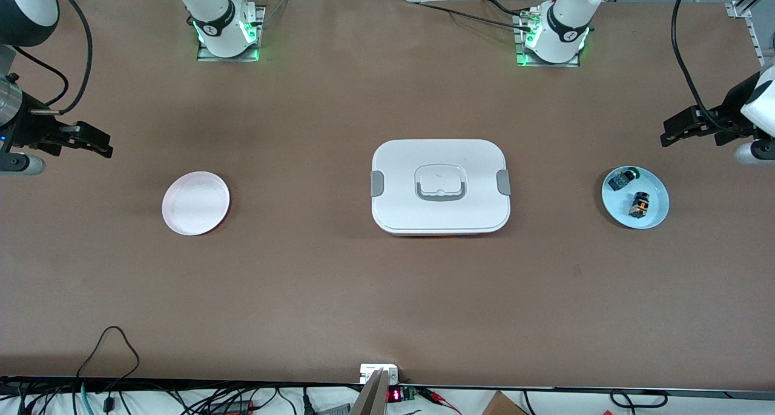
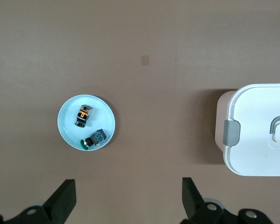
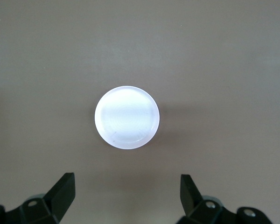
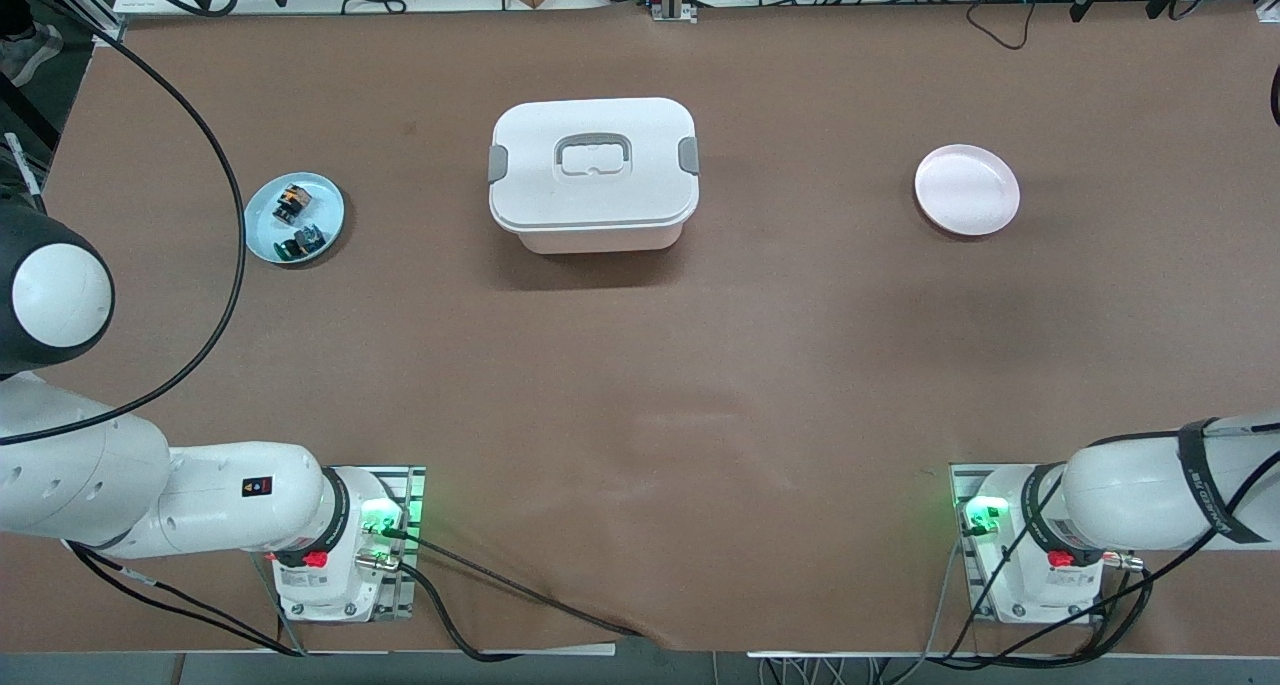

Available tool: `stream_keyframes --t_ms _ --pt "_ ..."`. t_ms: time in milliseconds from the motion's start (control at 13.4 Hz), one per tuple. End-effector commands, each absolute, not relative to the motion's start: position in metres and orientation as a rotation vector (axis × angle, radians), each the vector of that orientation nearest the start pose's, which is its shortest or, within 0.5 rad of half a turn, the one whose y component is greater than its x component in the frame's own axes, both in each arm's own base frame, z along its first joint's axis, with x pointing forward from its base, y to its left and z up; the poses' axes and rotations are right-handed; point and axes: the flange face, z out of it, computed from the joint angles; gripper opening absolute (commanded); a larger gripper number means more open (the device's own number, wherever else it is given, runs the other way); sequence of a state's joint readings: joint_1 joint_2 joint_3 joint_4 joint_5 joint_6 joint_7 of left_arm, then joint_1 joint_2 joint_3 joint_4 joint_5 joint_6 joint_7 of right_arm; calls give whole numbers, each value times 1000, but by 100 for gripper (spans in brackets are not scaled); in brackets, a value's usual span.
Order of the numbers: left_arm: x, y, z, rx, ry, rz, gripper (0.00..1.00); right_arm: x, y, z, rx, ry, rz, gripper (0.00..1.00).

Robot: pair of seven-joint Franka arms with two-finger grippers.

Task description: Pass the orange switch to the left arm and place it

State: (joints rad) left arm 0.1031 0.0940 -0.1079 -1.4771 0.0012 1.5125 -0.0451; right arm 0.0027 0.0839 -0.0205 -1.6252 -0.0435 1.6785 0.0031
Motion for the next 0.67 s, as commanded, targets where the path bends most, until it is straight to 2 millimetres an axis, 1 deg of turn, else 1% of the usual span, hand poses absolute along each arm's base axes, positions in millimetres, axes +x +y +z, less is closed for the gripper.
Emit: stream_keyframes --t_ms 0,298,373,596 --pt "581 10 612 -3167 -99 83 100 584 -15 564 -3169 12 47 100" --pt "581 19 609 -3167 -136 92 100 584 -16 564 -3170 14 45 100" --pt "583 19 606 -3167 -138 99 100 584 -15 564 -3169 12 47 100" --pt "583 19 606 -3166 -141 99 100 584 -15 564 -3169 12 47 100"
